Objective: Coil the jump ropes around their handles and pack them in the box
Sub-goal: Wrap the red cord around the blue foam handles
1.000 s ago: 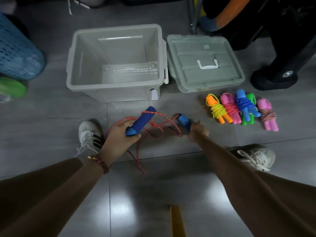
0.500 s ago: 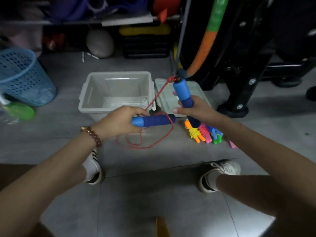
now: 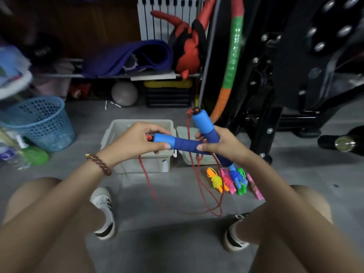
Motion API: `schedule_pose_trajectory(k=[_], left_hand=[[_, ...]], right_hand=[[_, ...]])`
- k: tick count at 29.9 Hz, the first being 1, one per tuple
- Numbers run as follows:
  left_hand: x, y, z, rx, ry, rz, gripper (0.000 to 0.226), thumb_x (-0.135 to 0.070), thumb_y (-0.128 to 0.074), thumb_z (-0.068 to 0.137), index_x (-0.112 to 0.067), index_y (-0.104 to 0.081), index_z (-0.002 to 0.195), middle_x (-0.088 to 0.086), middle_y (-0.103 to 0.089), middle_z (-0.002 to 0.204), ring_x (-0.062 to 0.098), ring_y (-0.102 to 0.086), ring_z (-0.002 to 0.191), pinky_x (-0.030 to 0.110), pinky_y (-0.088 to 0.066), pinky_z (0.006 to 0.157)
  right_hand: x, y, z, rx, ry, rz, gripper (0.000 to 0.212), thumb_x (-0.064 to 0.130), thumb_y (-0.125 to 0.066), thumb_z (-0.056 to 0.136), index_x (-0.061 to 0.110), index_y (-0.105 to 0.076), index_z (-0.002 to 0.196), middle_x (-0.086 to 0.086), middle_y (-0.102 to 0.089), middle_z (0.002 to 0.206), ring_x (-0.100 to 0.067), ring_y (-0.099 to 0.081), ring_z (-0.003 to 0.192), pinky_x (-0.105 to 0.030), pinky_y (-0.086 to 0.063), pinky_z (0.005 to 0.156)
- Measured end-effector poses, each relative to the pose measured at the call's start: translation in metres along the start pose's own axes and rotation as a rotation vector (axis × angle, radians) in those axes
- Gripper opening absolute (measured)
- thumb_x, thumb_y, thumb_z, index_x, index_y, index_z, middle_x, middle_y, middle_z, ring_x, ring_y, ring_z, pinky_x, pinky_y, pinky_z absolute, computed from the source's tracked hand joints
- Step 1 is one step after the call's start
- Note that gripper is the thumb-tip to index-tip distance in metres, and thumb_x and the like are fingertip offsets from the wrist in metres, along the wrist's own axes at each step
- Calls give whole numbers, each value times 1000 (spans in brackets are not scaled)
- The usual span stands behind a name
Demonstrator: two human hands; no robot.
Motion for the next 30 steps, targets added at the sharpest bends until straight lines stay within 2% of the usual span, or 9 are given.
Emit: schedule_pose_trajectory(k=[3, 5, 8, 10, 13, 17, 20, 25, 30], left_hand=[[14, 17, -4, -123, 83, -60, 9, -9, -71, 80, -16, -70, 85, -8, -61, 50, 3, -50, 40, 9, -34, 42], [34, 42, -7, -325, 169, -164, 6, -18, -68, 83, -20, -69, 78, -6, -55, 45, 4, -45, 36, 13, -28, 39], [67, 76, -17, -660, 286, -368, 16, -25, -60, 89, -18, -61, 75, 2, -50, 53, 1, -42, 34, 13, -24, 35], [80, 81, -16, -742, 299, -478, 13, -25, -57, 92, -16, -58, 82, 6, -49, 63, 0, -44, 35, 11, -26, 34], [88, 64, -3, -682, 258, -708, 4, -13, -50, 95, -9, -52, 96, 4, -49, 75, -1, -52, 44, 10, -38, 41], [81, 21, 11, -498, 282, -1015, 14, 8, -44, 91, -4, -52, 91, 9, -57, 82, 6, -66, 62, 18, -56, 66], [71, -6, 11, -352, 306, -972, 30, 16, -41, 87, -10, -49, 100, 4, -65, 72, 11, -69, 69, 26, -56, 72], [56, -34, 15, -260, 211, -973, 37, 12, -44, 87, -9, -42, 117, 9, -71, 100, 22, -68, 96, 31, -53, 85], [46, -59, 19, -179, 154, -924, 25, 3, -59, 75, -7, -52, 97, 1, -73, 87, 12, -68, 88, 25, -50, 85]], right_hand=[[-9, 26, 8, -233, -23, -29, 27, -2, -71, 77, 21, -58, 82, 2, -61, 77, -13, -57, 72, -29, -48, 73], [-24, 52, 7, -418, -90, -113, 27, 0, -69, 77, 25, -58, 76, 4, -58, 71, -13, -53, 65, -31, -44, 69], [-43, 73, 1, -546, -191, -9, 24, -2, -67, 76, 20, -57, 75, 1, -55, 67, -14, -48, 60, -30, -41, 63], [-42, 71, 4, -515, -194, 115, 22, -7, -63, 79, 14, -58, 81, -3, -55, 70, -15, -50, 61, -27, -43, 60], [-26, 53, 14, -357, -115, 377, 24, -13, -57, 82, 10, -58, 88, -1, -57, 67, -12, -55, 60, -25, -49, 65], [-8, 32, 22, -161, -79, 602, 28, -12, -57, 70, 9, -55, 89, -1, -55, 72, -10, -54, 54, -24, -51, 58], [2, 15, 24, -30, -61, 635, 26, -9, -49, 62, 10, -45, 79, -2, -50, 75, -11, -47, 51, -24, -43, 53], [13, -12, 22, 193, -42, 682, 28, -10, -51, 60, 10, -49, 79, -3, -43, 73, -12, -35, 48, -24, -37, 47], [29, -32, 14, 477, 0, 865, 26, -5, -51, 66, 13, -57, 84, -2, -48, 76, -8, -41, 45, -21, -39, 46]])
Point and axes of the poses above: each hand's wrist, its own z-axis towards the middle knuckle, its own y-axis out of the back of the hand, x = y × z, the point moved 8 cm from there along z, towards the middle knuckle
